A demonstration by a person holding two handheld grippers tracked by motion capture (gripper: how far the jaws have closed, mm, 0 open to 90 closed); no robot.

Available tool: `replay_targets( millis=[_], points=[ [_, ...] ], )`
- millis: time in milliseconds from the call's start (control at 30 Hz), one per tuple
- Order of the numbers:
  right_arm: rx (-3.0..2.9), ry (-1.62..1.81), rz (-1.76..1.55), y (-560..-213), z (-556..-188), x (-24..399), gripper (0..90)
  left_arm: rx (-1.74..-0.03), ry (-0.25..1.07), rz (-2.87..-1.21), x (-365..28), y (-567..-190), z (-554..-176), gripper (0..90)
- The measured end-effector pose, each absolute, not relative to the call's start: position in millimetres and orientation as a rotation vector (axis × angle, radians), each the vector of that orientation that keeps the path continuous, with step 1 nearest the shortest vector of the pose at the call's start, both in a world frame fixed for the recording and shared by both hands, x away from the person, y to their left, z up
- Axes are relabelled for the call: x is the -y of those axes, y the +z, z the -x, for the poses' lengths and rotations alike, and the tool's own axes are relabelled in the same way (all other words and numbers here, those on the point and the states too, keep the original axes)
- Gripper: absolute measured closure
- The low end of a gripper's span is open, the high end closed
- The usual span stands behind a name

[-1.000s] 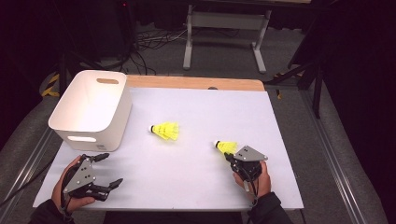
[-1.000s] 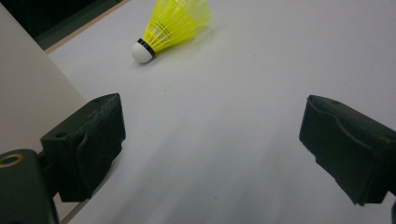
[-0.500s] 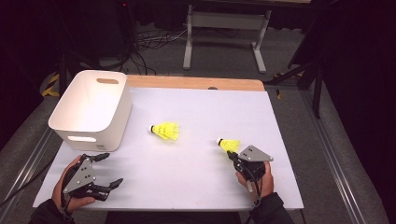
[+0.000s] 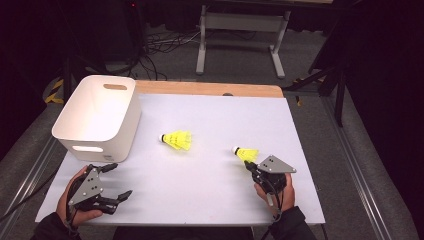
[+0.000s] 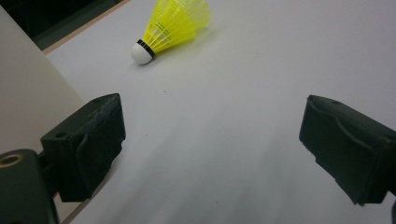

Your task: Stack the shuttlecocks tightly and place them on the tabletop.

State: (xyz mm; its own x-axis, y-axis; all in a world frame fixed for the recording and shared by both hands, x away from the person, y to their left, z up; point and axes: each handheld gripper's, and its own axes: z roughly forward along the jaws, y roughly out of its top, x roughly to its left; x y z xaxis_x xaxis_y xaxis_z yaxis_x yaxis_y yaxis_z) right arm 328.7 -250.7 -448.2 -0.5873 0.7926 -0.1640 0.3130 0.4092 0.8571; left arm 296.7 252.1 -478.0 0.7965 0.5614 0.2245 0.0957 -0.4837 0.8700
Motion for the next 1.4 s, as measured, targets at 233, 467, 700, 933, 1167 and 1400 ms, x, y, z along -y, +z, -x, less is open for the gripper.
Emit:
replay_targets(
  millis=[233,467,700,933,1167,1400],
  points=[
    [-2.103,1.136,-0.918,-444,-327,252,90.0,-0.489,0.608,-2.021,-252,-478,-296,7.6],
    [-2.088,1.163,-0.916,-440,-326,255,90.0,-0.486,0.610,-2.026,-251,-478,-295,7.7],
    [-2.065,1.183,-0.910,-435,-331,258,90.0,-0.493,0.607,-2.016,-253,-478,-297,7.6],
    [-2.072,1.196,-0.894,-433,-334,254,90.0,-0.488,0.610,-2.015,-253,-477,-297,7.7],
    [-2.098,1.201,-0.872,-433,-344,248,90.0,-0.484,0.614,-2.021,-253,-477,-297,7.6],
    [-2.138,1.203,-0.841,-434,-357,234,90.0,-0.490,0.609,-2.011,-253,-477,-298,7.5]
  ],
)
